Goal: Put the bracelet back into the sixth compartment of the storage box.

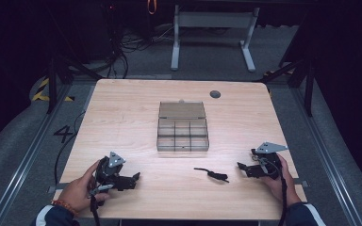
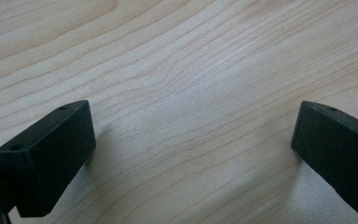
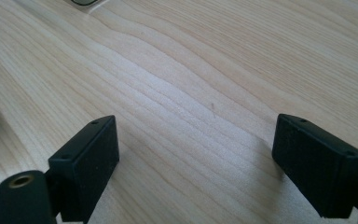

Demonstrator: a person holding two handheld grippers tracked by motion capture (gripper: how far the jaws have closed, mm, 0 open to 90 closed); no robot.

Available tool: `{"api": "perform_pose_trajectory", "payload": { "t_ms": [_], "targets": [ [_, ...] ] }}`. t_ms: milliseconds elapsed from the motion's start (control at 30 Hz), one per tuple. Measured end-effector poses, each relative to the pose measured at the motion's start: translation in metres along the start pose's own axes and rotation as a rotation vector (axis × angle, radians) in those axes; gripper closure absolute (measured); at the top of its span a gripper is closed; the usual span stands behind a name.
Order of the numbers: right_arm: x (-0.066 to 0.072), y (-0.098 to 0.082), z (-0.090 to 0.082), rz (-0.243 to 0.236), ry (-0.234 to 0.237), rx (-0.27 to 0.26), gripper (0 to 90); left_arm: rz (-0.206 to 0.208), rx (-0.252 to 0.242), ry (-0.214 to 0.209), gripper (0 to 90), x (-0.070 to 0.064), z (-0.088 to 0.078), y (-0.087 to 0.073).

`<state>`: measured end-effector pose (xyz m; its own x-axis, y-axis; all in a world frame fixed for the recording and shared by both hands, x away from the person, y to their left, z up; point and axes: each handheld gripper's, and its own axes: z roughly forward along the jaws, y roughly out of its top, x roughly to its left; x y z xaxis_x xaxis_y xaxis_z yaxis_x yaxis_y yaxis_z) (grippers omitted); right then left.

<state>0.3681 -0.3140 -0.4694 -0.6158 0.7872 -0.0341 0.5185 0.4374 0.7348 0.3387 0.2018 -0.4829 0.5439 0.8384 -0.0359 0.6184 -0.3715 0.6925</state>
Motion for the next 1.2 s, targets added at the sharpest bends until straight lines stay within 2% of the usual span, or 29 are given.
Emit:
{"api": "perform_pose_trajectory", "payload": {
  "t_ms": [100,233,333,500,567,633,800,933,1067,1200],
  "targets": [
    [0.000,0.000,0.000,0.000,0.000,0.000,14.9,0.043,0.006,-0.033,0.0,0.003,0.002,0.003],
    [0.001,0.000,0.000,0.007,-0.010,-0.001,14.9,0.064,0.007,-0.044,0.1,0.005,0.003,0.004],
    [0.001,0.000,0.000,0.009,-0.012,-0.001,14.9,0.091,0.011,-0.075,0.1,0.008,0.004,0.006],
    [0.001,0.000,-0.001,-0.025,0.018,0.008,14.9,0.122,0.014,-0.101,0.0,0.011,0.007,0.009],
    [0.002,0.000,-0.002,-0.046,0.012,0.011,14.9,0.119,0.012,-0.101,0.0,0.011,0.008,0.010],
    [0.002,0.001,-0.003,-0.052,0.029,0.020,15.0,0.118,0.011,-0.101,0.0,0.011,0.008,0.010],
    [0.000,0.005,-0.005,-0.070,0.063,0.075,16.7,0.115,0.011,-0.102,0.0,0.010,0.008,0.010],
    [0.006,0.015,-0.006,-0.120,0.089,0.129,23.1,0.113,0.012,-0.097,0.2,0.010,0.008,0.010],
    [0.013,0.025,-0.011,-0.154,0.113,0.132,27.5,0.107,0.007,-0.085,0.3,0.008,0.008,0.010],
    [0.024,0.041,-0.018,-0.202,0.158,0.136,31.9,0.094,0.007,-0.077,0.3,0.007,0.007,0.009]
  ]
}}
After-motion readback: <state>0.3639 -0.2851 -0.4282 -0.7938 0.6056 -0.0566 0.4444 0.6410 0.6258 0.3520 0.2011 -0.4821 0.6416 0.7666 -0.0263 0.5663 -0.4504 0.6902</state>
